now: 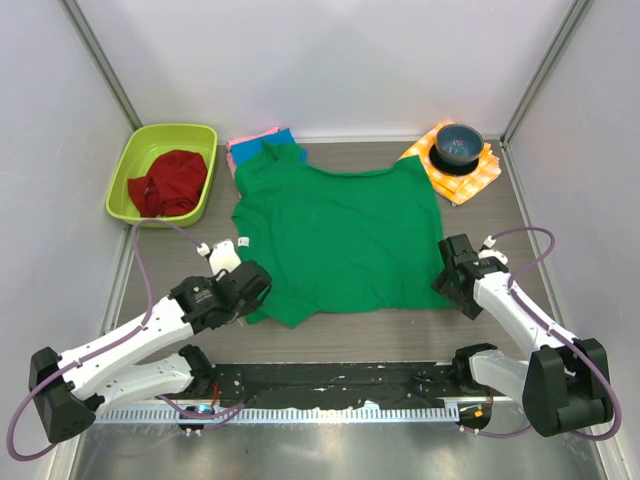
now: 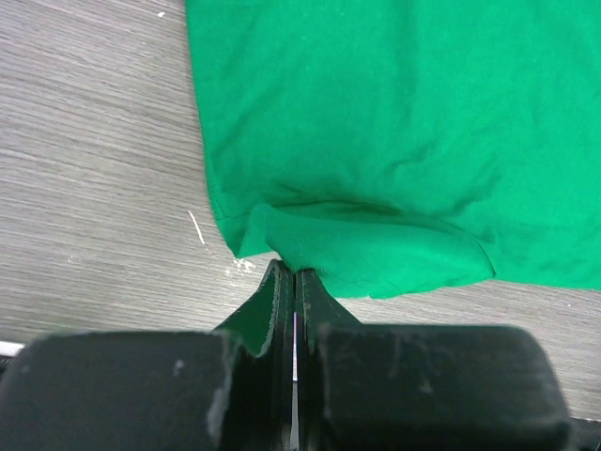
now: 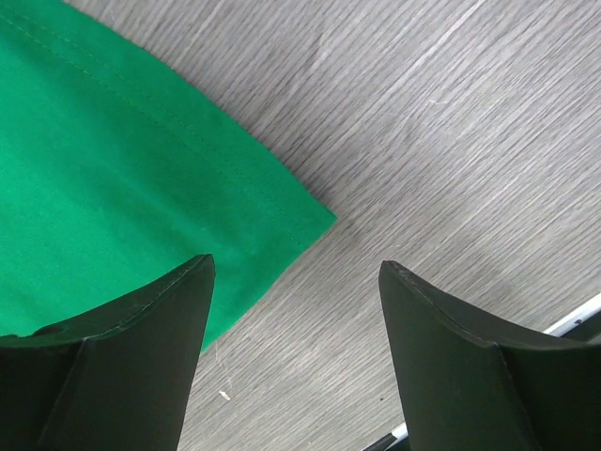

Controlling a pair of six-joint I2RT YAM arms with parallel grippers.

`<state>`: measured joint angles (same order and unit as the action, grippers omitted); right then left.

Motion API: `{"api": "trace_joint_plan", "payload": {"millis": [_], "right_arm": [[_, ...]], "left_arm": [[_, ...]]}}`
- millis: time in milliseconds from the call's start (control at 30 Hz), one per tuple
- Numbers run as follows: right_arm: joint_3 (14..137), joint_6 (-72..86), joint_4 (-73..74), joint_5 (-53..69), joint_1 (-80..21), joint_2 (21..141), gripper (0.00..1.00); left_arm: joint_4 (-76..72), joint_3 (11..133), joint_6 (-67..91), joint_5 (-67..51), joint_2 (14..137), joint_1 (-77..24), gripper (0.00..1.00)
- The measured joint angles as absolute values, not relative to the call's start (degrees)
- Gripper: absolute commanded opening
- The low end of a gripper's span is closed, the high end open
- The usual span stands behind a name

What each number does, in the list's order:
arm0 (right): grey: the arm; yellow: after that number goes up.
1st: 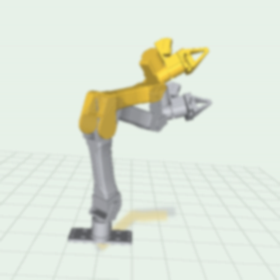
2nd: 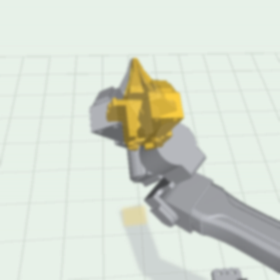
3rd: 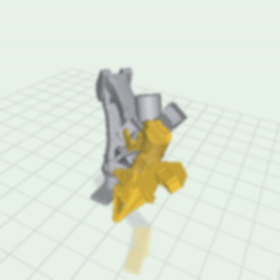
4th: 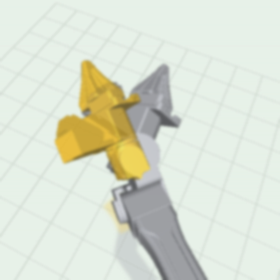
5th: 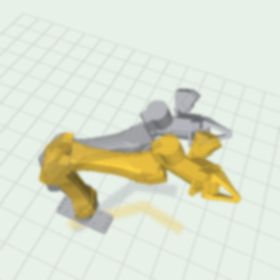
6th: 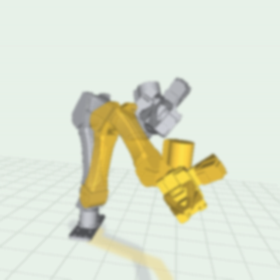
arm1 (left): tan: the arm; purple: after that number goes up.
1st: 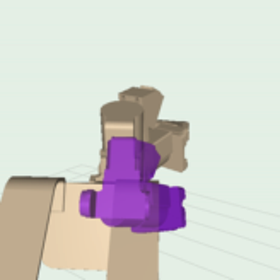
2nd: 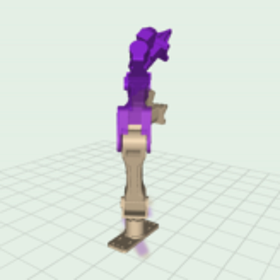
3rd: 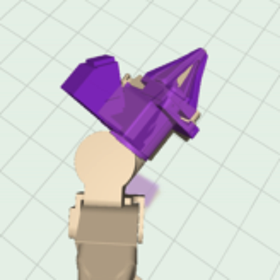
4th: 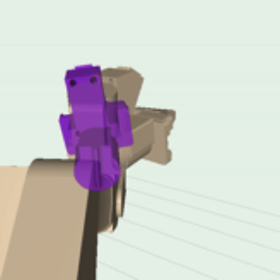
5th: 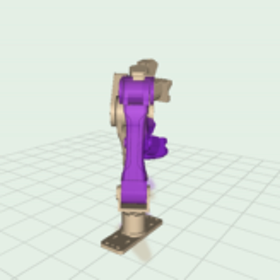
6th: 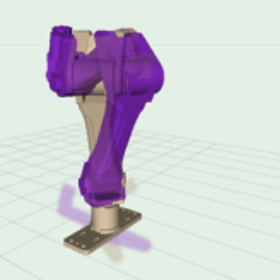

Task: Fold and stack the t-shirts

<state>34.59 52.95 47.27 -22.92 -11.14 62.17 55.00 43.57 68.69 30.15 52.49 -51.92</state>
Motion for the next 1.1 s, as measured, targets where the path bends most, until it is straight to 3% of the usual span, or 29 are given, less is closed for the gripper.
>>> {"api": "trace_joint_plan", "payload": {"millis": [100, 300, 700, 867, 1100], "right_arm": [[33.6, 53.1, 46.3, -23.1, -11.1, 62.3, 0.74], [33.5, 52.9, 44.0, -23.9, -11.1, 64.2, 0.59], [31.8, 53.8, 41.5, -24.0, -11.1, 65.4, 0.57], [30.0, 55.3, 40.4, -23.9, -11.1, 64.8, 0.53], [29.8, 56.1, 39.4, -23.9, -11.1, 64.7, 0.39]], "left_arm": [[55.2, 43.6, 68.4, 30.2, 52.6, -51.1, 0.0], [55.8, 43.6, 68.3, 30.2, 53.1, -50.1, 0.0], [58.4, 43.7, 68.6, 30.6, 50.5, -49.0, 0.0], [59.5, 43.7, 68.8, 30.8, 50.1, -49.0, 0.0], [60.4, 43.7, 68.9, 31.1, 49.8, -48.6, 0.0]]}}
